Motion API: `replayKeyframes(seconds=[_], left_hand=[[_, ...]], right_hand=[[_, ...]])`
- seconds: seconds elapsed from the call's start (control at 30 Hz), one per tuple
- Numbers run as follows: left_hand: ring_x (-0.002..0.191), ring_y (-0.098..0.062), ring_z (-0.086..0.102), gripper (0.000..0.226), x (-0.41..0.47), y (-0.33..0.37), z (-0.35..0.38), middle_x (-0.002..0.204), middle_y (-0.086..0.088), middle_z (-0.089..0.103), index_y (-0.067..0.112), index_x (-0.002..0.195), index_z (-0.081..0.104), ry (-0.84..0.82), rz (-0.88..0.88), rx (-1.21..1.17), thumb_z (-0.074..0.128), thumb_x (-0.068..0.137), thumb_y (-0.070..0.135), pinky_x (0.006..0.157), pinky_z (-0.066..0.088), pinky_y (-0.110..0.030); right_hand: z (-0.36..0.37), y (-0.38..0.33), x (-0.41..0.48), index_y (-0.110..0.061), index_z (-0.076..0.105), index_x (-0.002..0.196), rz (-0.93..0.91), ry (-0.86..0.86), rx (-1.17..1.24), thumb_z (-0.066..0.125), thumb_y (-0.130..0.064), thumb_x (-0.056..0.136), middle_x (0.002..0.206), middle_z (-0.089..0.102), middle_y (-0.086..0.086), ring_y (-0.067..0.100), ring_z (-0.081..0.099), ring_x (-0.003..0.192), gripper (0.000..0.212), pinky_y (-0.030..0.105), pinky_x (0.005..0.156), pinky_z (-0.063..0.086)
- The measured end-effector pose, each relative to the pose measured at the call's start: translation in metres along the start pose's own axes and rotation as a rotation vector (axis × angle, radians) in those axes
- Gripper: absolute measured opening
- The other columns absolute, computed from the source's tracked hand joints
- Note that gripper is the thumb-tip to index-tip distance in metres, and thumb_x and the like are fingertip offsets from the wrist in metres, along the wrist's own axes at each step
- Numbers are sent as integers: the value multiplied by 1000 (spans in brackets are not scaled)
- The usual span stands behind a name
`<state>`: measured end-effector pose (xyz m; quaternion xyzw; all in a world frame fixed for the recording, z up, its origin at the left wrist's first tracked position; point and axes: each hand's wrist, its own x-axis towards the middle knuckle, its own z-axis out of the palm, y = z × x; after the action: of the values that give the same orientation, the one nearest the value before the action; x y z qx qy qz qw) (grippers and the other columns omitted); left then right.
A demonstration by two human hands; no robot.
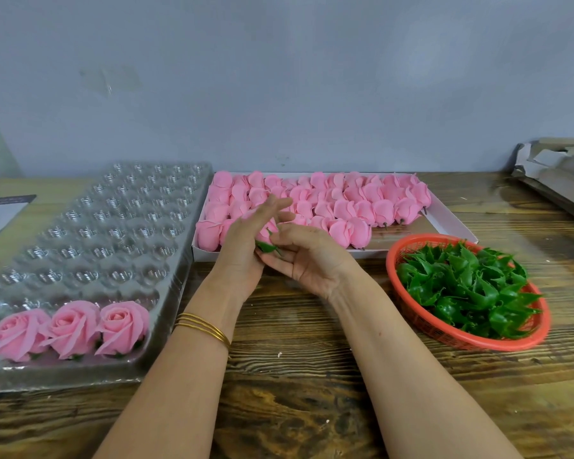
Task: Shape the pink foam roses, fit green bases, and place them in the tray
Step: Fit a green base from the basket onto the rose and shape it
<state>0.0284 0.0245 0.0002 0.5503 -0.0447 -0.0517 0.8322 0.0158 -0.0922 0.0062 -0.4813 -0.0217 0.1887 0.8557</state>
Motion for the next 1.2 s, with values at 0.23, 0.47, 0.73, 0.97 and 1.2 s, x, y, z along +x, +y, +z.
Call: replayKeyframes(seconds=[0.23,0.47,0.73,0.97,1.2], left_hand=[[94,-26,67,90,-4,-4,0,98,-16,68,-6,110,62,-75,86,78,93,49,52,84,55,-42],[98,-23,69,29,-9,-5,2,92,-10,72,10,86,72,-121,77,57,77,64,29,91,56,-36],[103,-26,66,59,-12,-2,7,104,-21,66,-11,109,62,-71,75,16,73,65,27,98,53,-41],[87,-17,71,32,-10,-7,6,81,-8,72,3,85,70,-25,103,31,75,66,28,82,59,-30],[86,-17,72,37,-8,-10,7,77,-4,73,6,81,72,60,123,42,79,63,38,81,57,-30]], right_hand=[[0,-1,2,1,67,95,-115,60,162,61,2,88,86,72,12,20,71,80,10,27,67,60],[1,1,2,-2,59,126,-56,-10,157,63,-3,81,103,66,14,21,69,88,45,30,77,61],[-3,3,1,-7,68,107,4,-63,152,69,-6,70,94,71,13,20,73,84,37,30,73,61],[-5,4,2,-4,70,104,24,-51,150,69,-5,70,97,69,17,22,73,84,34,31,71,61],[-4,6,4,0,73,86,7,-69,128,67,0,74,96,69,16,23,72,85,13,31,73,61]])
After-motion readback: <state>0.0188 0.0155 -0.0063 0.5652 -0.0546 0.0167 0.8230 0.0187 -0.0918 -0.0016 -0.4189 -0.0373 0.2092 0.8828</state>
